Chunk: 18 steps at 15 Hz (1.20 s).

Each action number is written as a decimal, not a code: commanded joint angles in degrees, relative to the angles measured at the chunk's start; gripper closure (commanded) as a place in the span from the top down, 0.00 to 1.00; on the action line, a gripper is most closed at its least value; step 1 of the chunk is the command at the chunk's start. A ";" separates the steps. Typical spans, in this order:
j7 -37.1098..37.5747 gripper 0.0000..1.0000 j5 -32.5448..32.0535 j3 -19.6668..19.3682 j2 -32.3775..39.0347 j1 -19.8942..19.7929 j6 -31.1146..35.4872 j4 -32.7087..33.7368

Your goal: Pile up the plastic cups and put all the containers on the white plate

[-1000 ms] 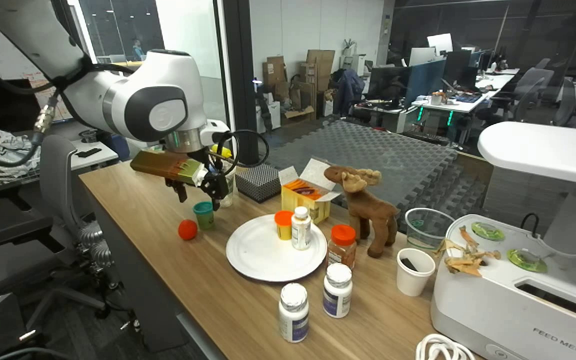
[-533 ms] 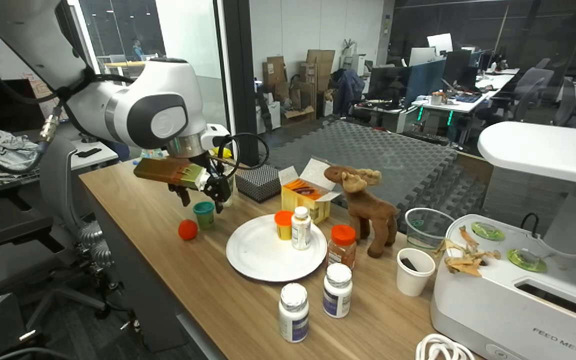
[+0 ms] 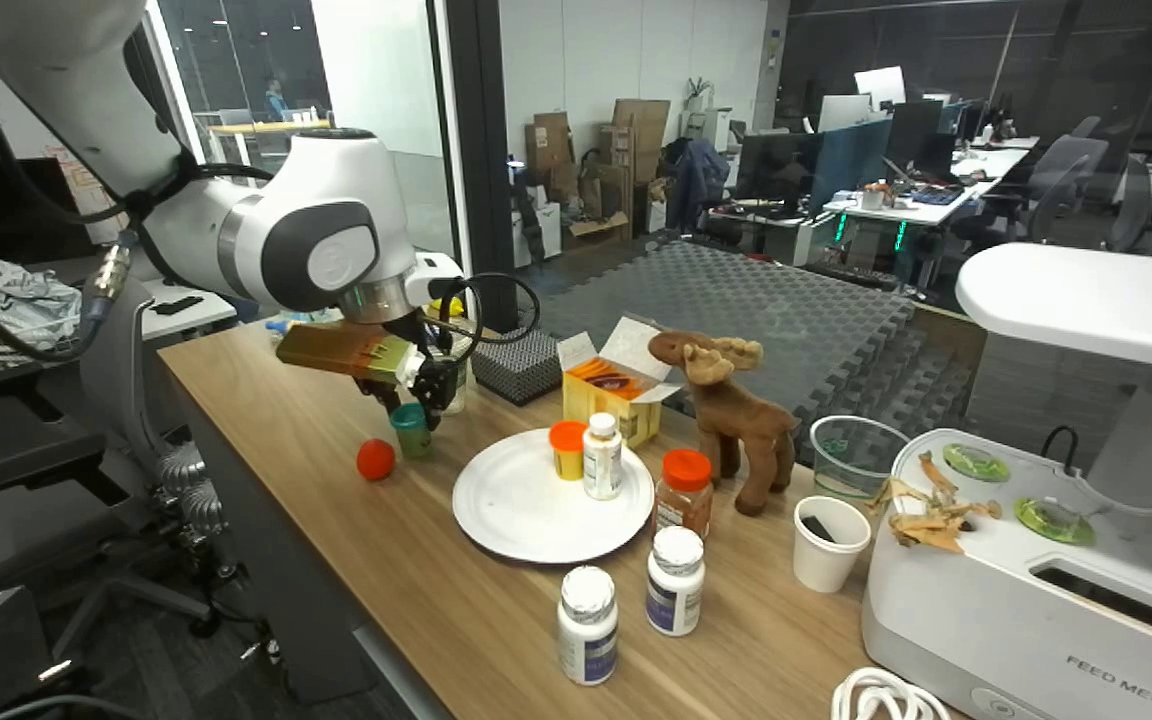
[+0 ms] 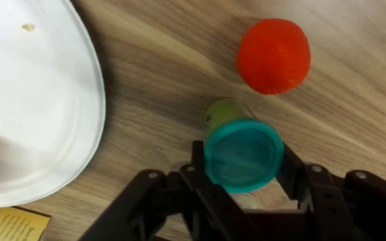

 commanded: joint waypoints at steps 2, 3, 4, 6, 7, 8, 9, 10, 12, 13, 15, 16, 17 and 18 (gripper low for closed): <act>6.23 0.29 -5.15 -5.90 -3.76 4.16 2.75 -2.22; 7.47 0.29 -6.45 -7.14 -4.60 4.94 3.20 -2.69; 7.84 0.29 -7.35 -7.64 -5.59 5.14 3.21 -3.13; 8.93 0.29 -9.26 -8.77 -7.54 5.61 3.19 -3.88; 9.62 0.29 -10.24 -9.44 -8.53 5.85 2.81 -4.18; 10.43 0.29 -11.34 -10.22 -8.95 5.99 2.30 -4.00; 10.60 0.29 -11.79 -10.40 -9.17 5.63 1.90 -3.84; 10.43 0.29 -11.87 -10.45 -8.94 5.03 1.33 -3.38; 10.19 0.29 -12.16 -11.05 -7.64 4.33 1.18 -2.33; 8.94 0.29 -11.23 -10.66 -6.48 3.46 1.34 -1.62; 6.90 0.29 -9.58 -9.76 -4.39 1.62 1.76 -0.46; 6.15 0.29 -9.02 -9.42 -3.34 0.81 1.68 0.23; 5.84 0.29 -8.94 -9.47 -2.32 0.35 1.80 0.88; 6.62 0.29 -9.82 -10.34 -1.40 0.61 2.07 1.64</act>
